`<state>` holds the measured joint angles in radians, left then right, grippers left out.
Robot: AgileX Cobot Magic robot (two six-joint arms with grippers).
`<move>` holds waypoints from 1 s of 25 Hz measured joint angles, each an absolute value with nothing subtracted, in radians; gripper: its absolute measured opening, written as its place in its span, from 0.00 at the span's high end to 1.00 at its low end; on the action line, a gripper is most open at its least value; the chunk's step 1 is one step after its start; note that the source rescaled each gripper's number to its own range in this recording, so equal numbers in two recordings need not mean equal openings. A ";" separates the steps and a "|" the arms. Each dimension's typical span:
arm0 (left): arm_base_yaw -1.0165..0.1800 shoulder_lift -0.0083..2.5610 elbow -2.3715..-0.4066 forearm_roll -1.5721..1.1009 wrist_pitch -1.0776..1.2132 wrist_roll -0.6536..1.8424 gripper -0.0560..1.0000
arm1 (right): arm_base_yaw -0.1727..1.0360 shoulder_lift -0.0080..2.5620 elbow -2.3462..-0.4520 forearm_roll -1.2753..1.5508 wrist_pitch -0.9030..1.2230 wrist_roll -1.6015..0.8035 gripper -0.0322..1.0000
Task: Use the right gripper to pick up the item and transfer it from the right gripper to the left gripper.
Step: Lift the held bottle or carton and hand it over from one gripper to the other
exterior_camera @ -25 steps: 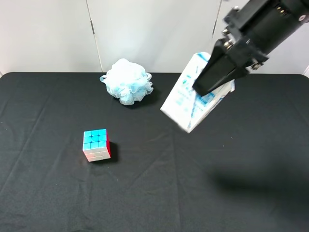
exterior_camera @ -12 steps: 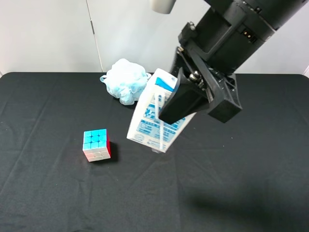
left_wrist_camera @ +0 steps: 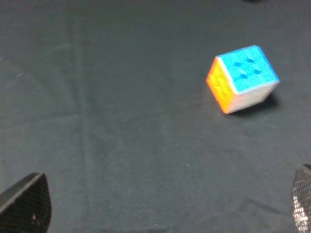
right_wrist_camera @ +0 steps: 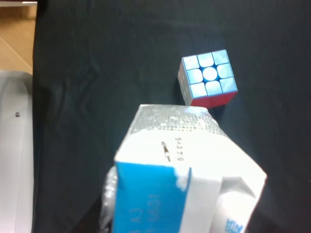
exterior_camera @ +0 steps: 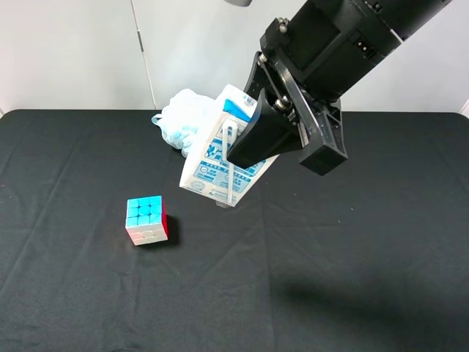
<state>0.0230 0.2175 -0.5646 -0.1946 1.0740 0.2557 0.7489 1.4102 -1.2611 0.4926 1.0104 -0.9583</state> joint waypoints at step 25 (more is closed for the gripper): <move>-0.644 0.959 -0.739 -0.328 0.674 0.590 0.04 | 0.749 1.410 -1.261 0.530 1.030 -0.947 0.94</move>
<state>-0.6442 0.9592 -0.7392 -0.3275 0.6740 0.5905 0.7489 1.4102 -1.2611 0.5300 1.0299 -0.9471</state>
